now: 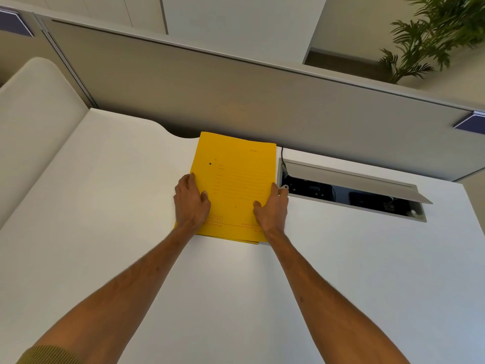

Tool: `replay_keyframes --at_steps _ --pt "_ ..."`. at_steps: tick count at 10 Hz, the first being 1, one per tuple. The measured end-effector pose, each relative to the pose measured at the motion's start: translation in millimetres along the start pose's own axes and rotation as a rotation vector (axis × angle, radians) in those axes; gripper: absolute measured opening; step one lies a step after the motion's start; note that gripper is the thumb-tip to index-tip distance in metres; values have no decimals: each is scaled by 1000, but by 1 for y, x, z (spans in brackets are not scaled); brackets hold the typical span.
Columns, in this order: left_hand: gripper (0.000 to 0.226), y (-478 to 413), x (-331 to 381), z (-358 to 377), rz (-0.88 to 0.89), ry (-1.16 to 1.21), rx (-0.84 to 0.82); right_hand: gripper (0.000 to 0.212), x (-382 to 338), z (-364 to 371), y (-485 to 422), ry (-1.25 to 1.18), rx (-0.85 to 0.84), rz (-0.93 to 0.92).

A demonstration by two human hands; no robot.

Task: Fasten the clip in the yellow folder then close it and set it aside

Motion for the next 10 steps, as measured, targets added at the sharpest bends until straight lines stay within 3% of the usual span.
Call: replay_keyframes --at_steps 2,4,8,10 --pt "67 5 -3 5 67 -140 -8 67 -5 8 6 229 -57 -77" --pt "63 13 14 16 312 -217 -54 64 -18 30 19 433 -146 -341" --pt "63 20 19 34 353 -439 -152 67 -16 39 25 418 -297 -365" --pt "65 28 50 23 397 -395 -82 66 -23 19 22 419 -266 -427"
Point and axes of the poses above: each hand's wrist, its own y-axis away from the middle knuckle, its own z-axis out of the palm, x = y × z, the point moved 8 cm from there along -y, towards the middle knuckle, and after that the axes turned 5 degrees about -z, right-handed, at the moved point
